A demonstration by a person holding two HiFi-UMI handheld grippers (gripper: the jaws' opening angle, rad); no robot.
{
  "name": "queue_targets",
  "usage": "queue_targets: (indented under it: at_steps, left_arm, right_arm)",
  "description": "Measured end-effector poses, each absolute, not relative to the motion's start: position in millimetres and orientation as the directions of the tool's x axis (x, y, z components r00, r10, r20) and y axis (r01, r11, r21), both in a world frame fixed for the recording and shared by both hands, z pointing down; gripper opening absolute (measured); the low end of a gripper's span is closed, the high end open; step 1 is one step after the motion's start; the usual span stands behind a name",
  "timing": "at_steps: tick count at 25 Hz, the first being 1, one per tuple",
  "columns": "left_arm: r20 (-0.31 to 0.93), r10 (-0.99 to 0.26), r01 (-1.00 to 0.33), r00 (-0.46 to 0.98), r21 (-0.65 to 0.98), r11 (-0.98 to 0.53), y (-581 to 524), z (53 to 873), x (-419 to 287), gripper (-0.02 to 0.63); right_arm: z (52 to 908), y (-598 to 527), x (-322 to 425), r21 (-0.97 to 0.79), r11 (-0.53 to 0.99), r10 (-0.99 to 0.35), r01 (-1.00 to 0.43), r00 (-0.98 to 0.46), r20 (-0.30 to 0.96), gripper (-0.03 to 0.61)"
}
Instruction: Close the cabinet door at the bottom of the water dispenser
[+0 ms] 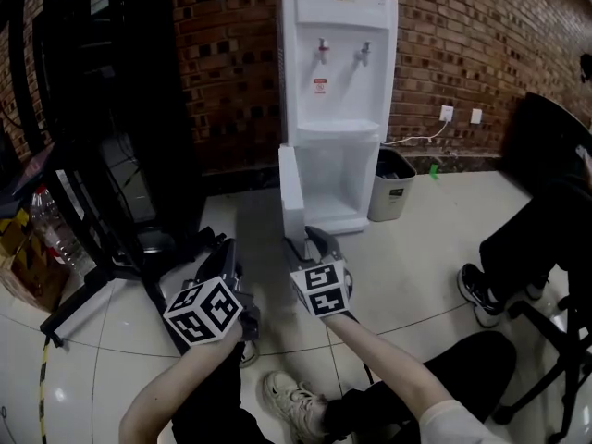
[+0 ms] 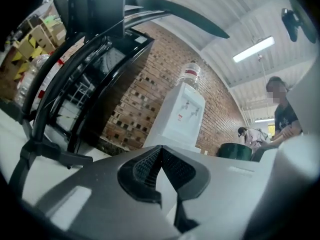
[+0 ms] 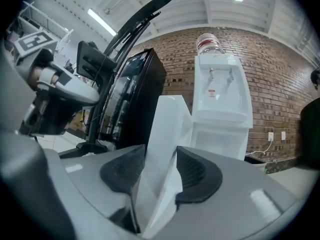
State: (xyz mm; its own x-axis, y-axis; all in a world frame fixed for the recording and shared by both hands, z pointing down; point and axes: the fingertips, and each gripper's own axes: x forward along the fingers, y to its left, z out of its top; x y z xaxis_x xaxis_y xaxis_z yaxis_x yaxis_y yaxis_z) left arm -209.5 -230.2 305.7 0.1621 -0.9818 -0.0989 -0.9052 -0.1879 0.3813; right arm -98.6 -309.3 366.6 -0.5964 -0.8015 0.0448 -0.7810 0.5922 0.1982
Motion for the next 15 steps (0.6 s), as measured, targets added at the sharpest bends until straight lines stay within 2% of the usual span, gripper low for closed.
queue_targets:
  at_steps: [3,8,15]
  left_arm:
    - [-0.105,-0.981,-0.897,0.161,0.399,-0.190,-236.5,305.0,-201.3,0.011]
    - [-0.119,-0.965,-0.911,0.234,0.321,-0.260,-238.8,296.5,-172.2,0.011]
    - [-0.064,-0.975,-0.919,0.213,0.325,-0.222,-242.2,312.0,-174.9,0.011]
  right_arm:
    - [368.0,-312.0,-78.1,0.210,0.575,-0.814,-0.790,-0.579,0.049,0.184]
    - [367.0,-319.8,-43.3,0.185,0.526,-0.848,-0.830,-0.528,0.042,0.176]
    - [367.3,-329.6,-20.2,0.163,0.491,-0.871,-0.856,-0.489,0.052,0.175]
